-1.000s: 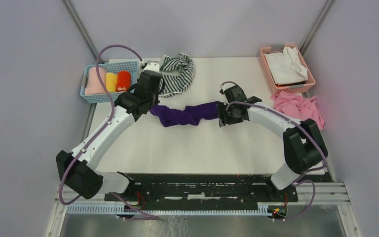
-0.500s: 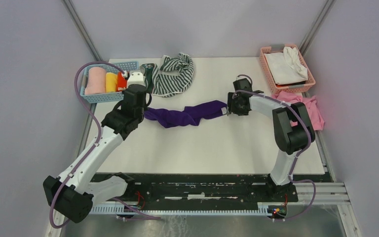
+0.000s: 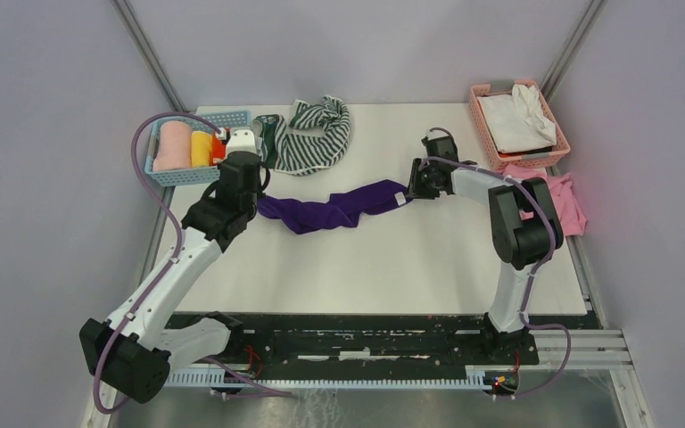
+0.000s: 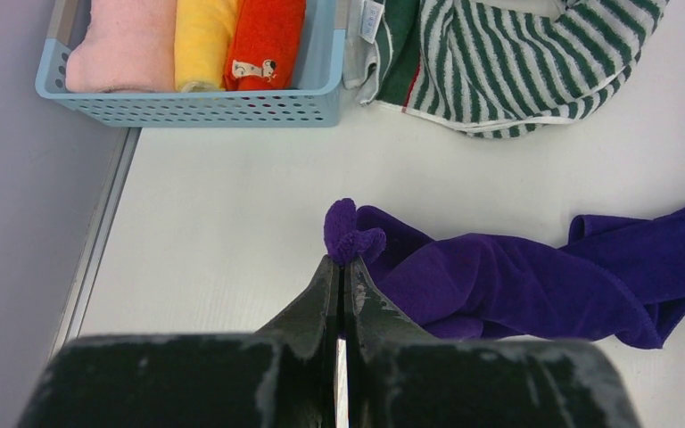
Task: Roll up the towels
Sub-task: Flatten out the towel at the center of the board.
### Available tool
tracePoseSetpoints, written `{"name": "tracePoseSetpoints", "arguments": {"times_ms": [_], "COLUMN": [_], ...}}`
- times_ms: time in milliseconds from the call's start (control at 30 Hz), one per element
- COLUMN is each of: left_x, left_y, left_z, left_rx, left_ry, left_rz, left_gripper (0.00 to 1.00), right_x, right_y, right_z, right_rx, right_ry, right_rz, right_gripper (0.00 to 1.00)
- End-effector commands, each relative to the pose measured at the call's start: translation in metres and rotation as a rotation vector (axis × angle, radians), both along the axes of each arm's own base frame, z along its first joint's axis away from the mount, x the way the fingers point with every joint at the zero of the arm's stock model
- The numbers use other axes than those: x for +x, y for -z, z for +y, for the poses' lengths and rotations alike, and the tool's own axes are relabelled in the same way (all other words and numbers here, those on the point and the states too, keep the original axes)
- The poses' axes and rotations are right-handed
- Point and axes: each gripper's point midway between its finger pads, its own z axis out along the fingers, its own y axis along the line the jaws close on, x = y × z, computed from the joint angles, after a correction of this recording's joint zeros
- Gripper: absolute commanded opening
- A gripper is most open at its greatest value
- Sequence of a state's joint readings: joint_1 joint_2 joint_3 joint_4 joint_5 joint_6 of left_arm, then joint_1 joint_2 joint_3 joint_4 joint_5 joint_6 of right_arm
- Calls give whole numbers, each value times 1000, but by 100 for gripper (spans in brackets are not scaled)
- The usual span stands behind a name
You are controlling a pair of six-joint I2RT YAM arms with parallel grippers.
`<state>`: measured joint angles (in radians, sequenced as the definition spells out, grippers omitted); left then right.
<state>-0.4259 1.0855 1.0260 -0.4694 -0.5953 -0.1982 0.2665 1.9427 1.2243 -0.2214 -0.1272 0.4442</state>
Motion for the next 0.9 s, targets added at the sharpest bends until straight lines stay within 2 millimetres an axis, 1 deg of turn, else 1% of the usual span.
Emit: {"name": "tracePoseSetpoints", "arguments": {"times_ms": [0,100,133,233,300,367,433,467,533,600,700,767,833,867], "left_x": [4,2,1,-5,-12,-19,-27,-30,-34,-35,-32,-29,-24,-22], "left_y": [-16,-19,-21,-30,-36,-40,-43,-44,-45,-42,-30,-16,1,9], "left_z": [0,0,0,3,8,13,17,18,17,14,13,12,10,10], "left_rx": [-39,-54,-60,-79,-79,-72,-65,-65,-74,-86,-81,-68,-54,-47], "left_ry": [-6,-5,-8,-17,-28,-41,-44,-42,-28,-18,-19,-23,-24,-26], "left_rz": [-69,-77,-84,-102,-109,-105,-94,-93,-84,-76,-60,-28,0,14], "left_gripper": [3,3,3,3,3,3,3,3,3,3,3,3,3,3], "right_x": [-17,-25,-28,-41,-52,-67,-77,-78,-78,-68,-48,-35,-21,-11], "right_y": [12,-4,-13,-45,-72,-98,-124,-137,-160,-181,-198,-200,-196,-192], "right_z": [5,-1,-6,-21,-33,-45,-56,-59,-57,-53,-54,-56,-59,-57], "right_rx": [22,22,11,-3,3,-18,-49,-56,-37,-2,22,23,23,36], "right_ry": [-21,-9,6,44,67,78,101,119,133,154,220,256,305,311], "right_rz": [60,48,42,50,74,111,121,115,102,56,-12,-23,-39,-45], "right_gripper": [27,3,1,0,0,0,0,0,0,0,2,2,6,8]}}
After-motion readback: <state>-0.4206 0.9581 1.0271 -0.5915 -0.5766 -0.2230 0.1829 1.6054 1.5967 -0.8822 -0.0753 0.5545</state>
